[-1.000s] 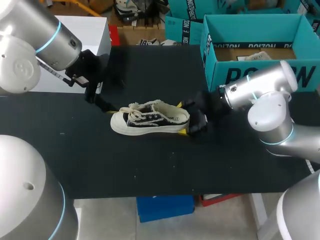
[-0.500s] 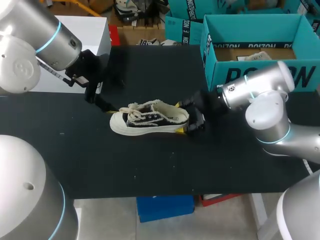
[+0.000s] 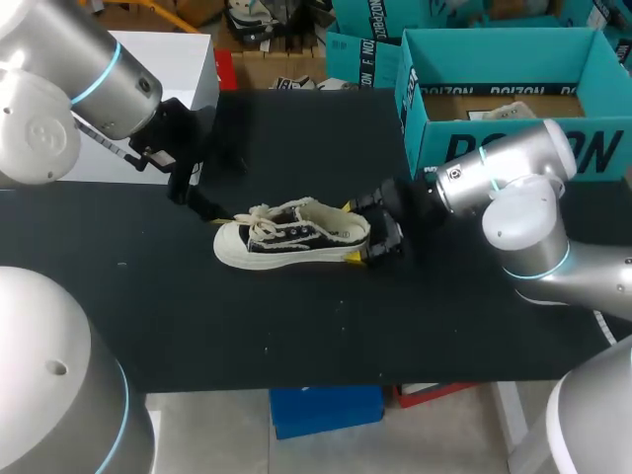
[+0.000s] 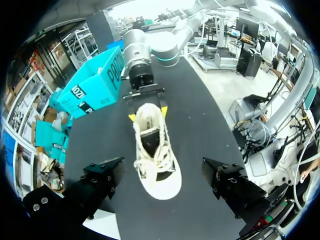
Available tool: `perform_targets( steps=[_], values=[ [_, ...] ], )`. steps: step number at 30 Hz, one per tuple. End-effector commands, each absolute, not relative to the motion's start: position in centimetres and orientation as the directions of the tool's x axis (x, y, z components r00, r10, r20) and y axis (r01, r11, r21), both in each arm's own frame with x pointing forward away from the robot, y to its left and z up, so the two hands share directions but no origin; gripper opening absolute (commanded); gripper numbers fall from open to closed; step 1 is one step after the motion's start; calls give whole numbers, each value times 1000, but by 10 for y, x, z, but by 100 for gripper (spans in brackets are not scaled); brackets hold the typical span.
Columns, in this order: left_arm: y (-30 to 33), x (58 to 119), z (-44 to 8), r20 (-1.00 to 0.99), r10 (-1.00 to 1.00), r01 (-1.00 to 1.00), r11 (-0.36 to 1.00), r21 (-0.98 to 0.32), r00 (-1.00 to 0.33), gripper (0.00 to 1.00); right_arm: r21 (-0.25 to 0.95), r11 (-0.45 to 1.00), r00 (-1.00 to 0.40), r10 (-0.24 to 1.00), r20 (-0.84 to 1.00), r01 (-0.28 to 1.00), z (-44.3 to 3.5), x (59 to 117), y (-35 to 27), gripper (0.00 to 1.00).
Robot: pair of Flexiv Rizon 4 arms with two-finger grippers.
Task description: Take the shoe out of the shoebox, open the shoe tongue, remove and reinsert the insole, then place the shoe into the shoebox
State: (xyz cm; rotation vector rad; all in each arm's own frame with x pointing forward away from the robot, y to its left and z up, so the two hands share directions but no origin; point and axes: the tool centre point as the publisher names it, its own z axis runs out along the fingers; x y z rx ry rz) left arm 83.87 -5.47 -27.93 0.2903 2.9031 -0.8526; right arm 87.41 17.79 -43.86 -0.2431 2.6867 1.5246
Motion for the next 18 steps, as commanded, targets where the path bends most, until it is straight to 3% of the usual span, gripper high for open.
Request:
perform_targets(
  steps=[1,6,11,18],
  values=[
    [-74,832,-274,-183,185,254,828,-500,-966,100,849,504,-987,-115,-113,-157,-444,876,183,0],
    [-94,829,-265,-284,326,428,773,-469,-901,100,849,504,-987,-115,-113,-157,-444,876,183,0],
    [-104,834,-261,-372,549,663,624,-412,-748,100,849,504,-987,-115,-113,-157,-444,876,183,0],
    [-113,837,-250,-382,683,782,526,-335,-622,100,849,504,-987,-115,-113,-157,-444,876,183,0]
  ],
)
